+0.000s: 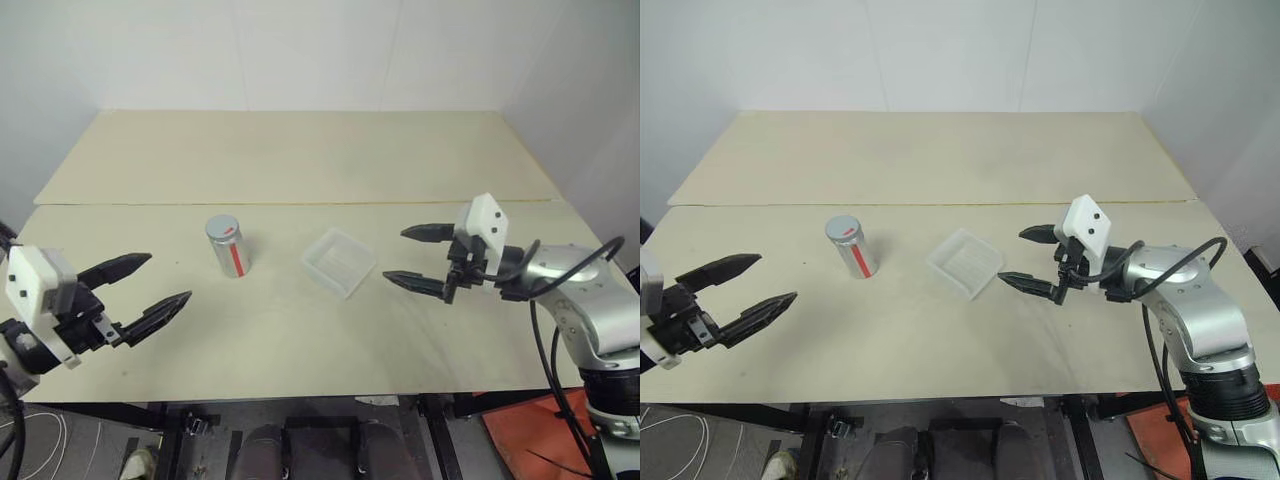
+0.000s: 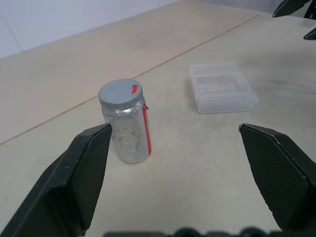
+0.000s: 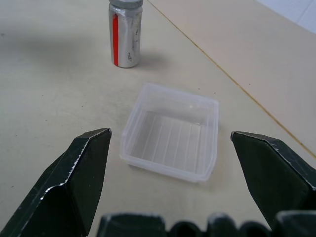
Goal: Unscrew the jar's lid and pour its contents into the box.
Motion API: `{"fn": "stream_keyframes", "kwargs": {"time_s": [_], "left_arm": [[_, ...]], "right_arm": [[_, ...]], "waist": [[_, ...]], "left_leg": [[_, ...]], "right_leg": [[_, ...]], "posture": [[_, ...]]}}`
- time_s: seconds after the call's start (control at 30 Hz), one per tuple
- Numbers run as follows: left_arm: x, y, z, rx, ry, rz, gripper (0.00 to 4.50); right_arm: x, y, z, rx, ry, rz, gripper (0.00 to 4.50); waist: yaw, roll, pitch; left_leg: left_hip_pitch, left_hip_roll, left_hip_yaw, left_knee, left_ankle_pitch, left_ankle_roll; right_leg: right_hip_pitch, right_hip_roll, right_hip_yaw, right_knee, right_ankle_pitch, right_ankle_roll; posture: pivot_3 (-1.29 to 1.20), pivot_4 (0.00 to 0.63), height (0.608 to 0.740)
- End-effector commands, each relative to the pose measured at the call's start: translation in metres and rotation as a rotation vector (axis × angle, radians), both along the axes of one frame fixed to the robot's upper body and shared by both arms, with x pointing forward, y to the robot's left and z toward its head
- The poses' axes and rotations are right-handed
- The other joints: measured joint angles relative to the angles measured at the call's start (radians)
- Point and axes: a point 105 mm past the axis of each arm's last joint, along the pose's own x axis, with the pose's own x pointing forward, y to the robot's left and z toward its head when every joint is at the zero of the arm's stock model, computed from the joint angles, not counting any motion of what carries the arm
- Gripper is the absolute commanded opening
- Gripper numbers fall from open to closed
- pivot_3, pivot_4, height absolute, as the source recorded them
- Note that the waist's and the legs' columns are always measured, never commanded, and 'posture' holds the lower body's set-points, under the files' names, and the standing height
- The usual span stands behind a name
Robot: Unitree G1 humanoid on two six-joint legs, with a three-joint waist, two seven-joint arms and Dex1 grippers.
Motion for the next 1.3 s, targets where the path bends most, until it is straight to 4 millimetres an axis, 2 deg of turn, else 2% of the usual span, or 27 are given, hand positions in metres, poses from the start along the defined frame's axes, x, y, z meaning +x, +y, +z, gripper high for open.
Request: {"fn": "stream_keyframes", "kwargs": {"time_s": [0.03,0.13,0.23,0.47,0.57,0.67,0.73,0.87,1.13,1.3], "left_arm": [[-0.002,-0.005,0.009,0.005,-0.048,-0.005,4.48],[0.006,-0.01,0.0,-0.015,-0.043,0.01,4.48],[0.015,-0.022,-0.004,-0.05,-0.057,0.037,4.48],[0.06,-0.041,-0.027,-0.124,-0.087,0.299,4.48],[0.072,-0.047,-0.038,-0.141,-0.087,0.403,4.48],[0.075,-0.049,-0.042,-0.147,-0.105,0.517,4.48],[0.077,-0.058,-0.045,-0.149,-0.121,0.534,4.48],[0.084,-0.071,-0.058,-0.179,-0.094,0.631,4.48],[0.1,-0.081,-0.061,-0.205,-0.128,0.812,4.48],[0.11,-0.09,-0.06,-0.211,-0.139,0.844,4.48]], "right_arm": [[-0.001,0.004,0.013,0.006,-0.071,0.029,4.5],[-0.001,0.005,0.009,-0.012,-0.073,0.028,4.5],[-0.005,0.007,0.017,0.014,-0.071,0.06,4.5],[-0.003,0.006,0.02,-0.022,-0.096,0.072,4.5],[-0.005,0.003,0.02,-0.035,-0.11,0.067,4.5],[-0.008,0.003,0.026,-0.031,-0.12,0.062,4.5],[-0.009,0.003,0.031,-0.012,-0.122,0.08,4.5],[-0.009,0.002,0.029,-0.037,-0.131,0.069,4.5],[-0.013,-0.004,0.037,-0.051,-0.145,0.062,4.5],[-0.015,-0.005,0.039,-0.06,-0.148,0.07,4.5]], "waist": [[0.001,0.0,0.0],[0.002,0.0,0.0],[0.003,0.0,0.0],[0.009,0.0,0.0],[0.012,0.0,0.0],[0.01,0.0,0.0],[0.012,0.0,0.0],[0.016,-0.001,0.0],[0.022,-0.001,0.0],[0.022,-0.001,0.0]], "left_leg": [[0.0,0.0,0.0,0.0,0.0,0.0],[0.0,0.0,0.0,0.0,0.0,0.0],[0.0,-0.001,0.0,0.0,0.0,0.0],[0.002,-0.002,-0.002,0.0,0.0,0.0],[0.002,-0.003,-0.003,0.001,0.0,0.0],[0.002,-0.003,-0.003,0.0,0.0,0.0],[0.001,-0.003,-0.003,0.0,0.0,0.0],[0.002,-0.003,-0.004,0.001,0.0,0.0],[0.002,-0.004,-0.004,0.001,0.0,0.001],[0.001,-0.004,-0.005,0.001,0.0,0.001]], "right_leg": [[0.0,0.0,0.0,0.0,0.0,0.0],[0.0,0.0,0.0,0.0,0.0,0.0],[0.0,0.0,0.0,0.0,0.0,0.0],[0.004,0.0,0.0,0.0,0.001,0.0],[0.004,0.0,0.0,0.0,0.001,0.001],[0.004,0.0,0.0,-0.001,0.001,0.001],[0.004,0.0,0.0,-0.001,0.001,0.001],[0.006,-0.001,0.0,-0.001,0.001,0.001],[0.006,-0.001,-0.001,-0.001,0.001,0.001],[0.006,-0.001,-0.001,-0.002,0.001,0.001]], "posture": [[0.0,0.15,0.74],[0.0,0.15,0.74],[0.0,0.15,0.74],[0.0,0.15,0.74],[0.0,0.15,0.74],[0.0,0.15,0.74],[0.0,0.15,0.74],[0.0,0.15,0.74],[0.0,0.15,0.74],[0.0,0.15,0.74]]}}
